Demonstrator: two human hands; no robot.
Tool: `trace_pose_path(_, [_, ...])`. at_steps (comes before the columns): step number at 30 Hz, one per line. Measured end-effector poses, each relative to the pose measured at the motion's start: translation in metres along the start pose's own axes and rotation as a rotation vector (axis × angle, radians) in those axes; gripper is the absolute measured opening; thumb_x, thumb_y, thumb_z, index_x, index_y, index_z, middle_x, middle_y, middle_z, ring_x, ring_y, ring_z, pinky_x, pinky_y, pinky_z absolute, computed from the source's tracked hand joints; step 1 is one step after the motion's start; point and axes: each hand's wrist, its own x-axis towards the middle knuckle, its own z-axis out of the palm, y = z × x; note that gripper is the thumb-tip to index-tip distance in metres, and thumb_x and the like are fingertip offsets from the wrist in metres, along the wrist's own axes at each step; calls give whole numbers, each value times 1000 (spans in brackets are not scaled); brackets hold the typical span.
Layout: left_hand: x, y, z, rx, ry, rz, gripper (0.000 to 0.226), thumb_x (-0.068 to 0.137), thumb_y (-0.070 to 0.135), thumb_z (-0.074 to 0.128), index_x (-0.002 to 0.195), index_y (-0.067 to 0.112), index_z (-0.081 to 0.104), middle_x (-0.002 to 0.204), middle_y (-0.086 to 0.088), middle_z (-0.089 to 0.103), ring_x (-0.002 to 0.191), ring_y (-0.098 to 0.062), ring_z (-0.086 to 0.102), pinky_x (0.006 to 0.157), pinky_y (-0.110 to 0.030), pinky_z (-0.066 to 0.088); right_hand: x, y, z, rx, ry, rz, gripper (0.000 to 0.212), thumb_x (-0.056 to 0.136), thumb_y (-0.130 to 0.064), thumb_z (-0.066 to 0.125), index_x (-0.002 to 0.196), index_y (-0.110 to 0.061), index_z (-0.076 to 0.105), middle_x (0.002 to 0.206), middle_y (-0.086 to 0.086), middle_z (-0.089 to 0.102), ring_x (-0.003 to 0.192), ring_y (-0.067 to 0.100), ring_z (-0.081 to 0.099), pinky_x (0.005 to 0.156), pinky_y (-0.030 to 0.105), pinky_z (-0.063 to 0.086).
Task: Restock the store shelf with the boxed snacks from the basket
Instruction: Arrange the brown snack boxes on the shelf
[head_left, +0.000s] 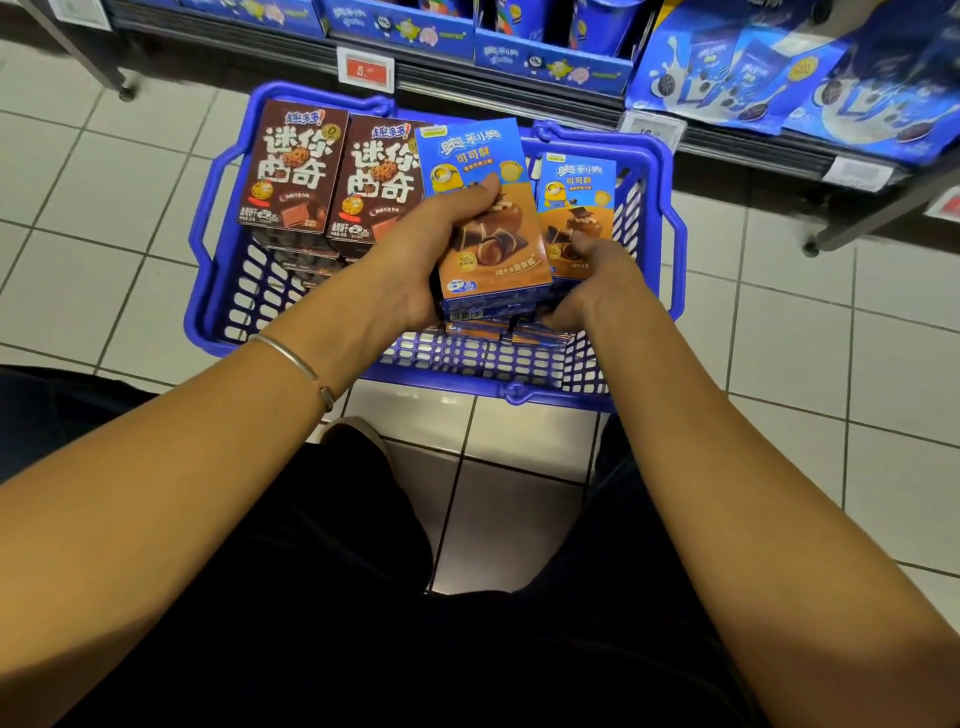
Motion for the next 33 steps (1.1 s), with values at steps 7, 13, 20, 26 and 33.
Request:
trace_pose_path(7, [-1, -4, 5, -7, -24, -24, 24, 96, 34, 75, 103, 11, 75, 98, -14, 81, 78, -30, 80, 63, -46, 64, 10, 11, 10, -86, -6, -63, 37, 95, -43, 67, 114, -12, 68, 113, 8, 75, 105, 30, 71, 101, 51, 52])
trace_pose_path(13, [0, -5, 8, -14, -28, -11, 20, 97, 32, 74, 98, 11, 75, 96, -13, 82, 77, -29, 80, 61, -44, 64, 13, 19, 9, 33, -5, -114, 46, 90, -26, 76, 130, -12, 59, 114, 17, 72, 97, 39, 73, 88, 60, 57])
trace_pose_path(20, [1, -8, 10, 5, -27, 3, 20, 97, 31, 75, 93, 11, 77, 94, -13, 81, 76, -30, 80, 62, -44, 64, 7, 24, 6, 75, -194, -71, 41, 98, -30, 62, 137, -15, 60, 127, 13, 69, 116, 36, 67, 98, 56, 53])
trace_pose_path(26, [-1, -3, 12, -2, -24, 1, 21, 97, 32, 75, 103, 11, 74, 96, -13, 81, 77, -29, 80, 64, -44, 65, -5, 5, 9, 39, -159, -21, 35, 100, -26, 58, 132, -13, 63, 126, 10, 70, 115, 34, 67, 96, 54, 53])
trace_pose_path(33, [-2, 3, 12, -27, -20, 3, 21, 97, 32, 75, 99, 11, 72, 92, -12, 81, 74, -28, 79, 65, -45, 66, -11, -26, 19, -37, -78, -34, 11, 100, -16, 61, 95, -7, 57, 122, 15, 64, 115, 38, 61, 105, 54, 46])
